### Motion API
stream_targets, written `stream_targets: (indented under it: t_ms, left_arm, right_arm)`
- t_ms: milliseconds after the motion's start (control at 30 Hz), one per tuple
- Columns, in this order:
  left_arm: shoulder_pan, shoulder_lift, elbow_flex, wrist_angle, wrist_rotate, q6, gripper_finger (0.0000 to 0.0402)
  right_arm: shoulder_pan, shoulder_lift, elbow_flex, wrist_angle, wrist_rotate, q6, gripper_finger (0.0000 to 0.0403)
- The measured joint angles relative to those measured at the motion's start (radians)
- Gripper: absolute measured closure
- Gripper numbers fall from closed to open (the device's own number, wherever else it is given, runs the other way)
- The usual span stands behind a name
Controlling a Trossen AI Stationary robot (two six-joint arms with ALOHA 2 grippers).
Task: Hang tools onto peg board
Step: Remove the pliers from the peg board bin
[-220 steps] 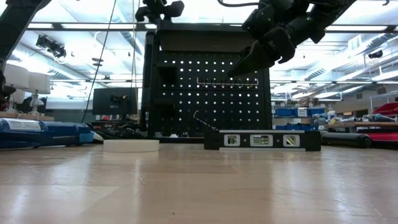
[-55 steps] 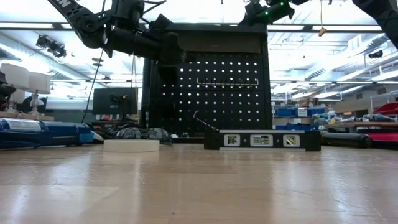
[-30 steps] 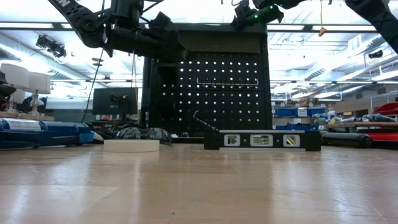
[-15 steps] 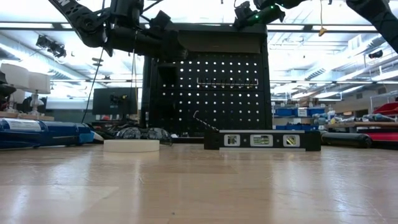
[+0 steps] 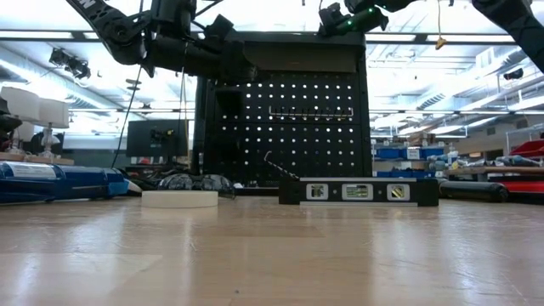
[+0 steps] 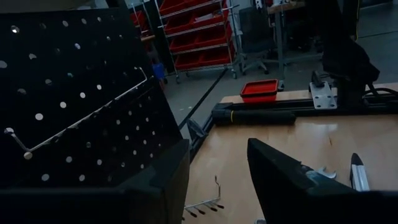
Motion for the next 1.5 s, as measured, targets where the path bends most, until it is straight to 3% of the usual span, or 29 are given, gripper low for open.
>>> stream_targets:
  t_ms: [467, 800, 1300, 1500]
  left_arm:
    - [0.0, 0.0, 0.0, -0.004, 0.0, 0.0, 0.0236]
    - [0.0, 0.0, 0.0, -0.003, 0.0, 0.002, 0.0236]
    - [0.0, 0.0, 0.0, -0.009, 0.0, 0.003, 0.0236]
    - [0.0, 0.0, 0.0, -0.01, 0.0, 0.006, 0.0236]
  right_arm:
    - [0.013, 0.007, -0.006, 0.138, -0.351, 0.088, 0.0211]
    - [0.013, -0.016, -0.005, 0.261, -0.336, 0.088, 0.0213]
    - [-0.07, -0.031, -0.003, 0.023, -0.195, -0.165, 0.0213]
    - [-0.073, -0.03, -0.003, -0.055, -0.174, -0.183, 0.0213]
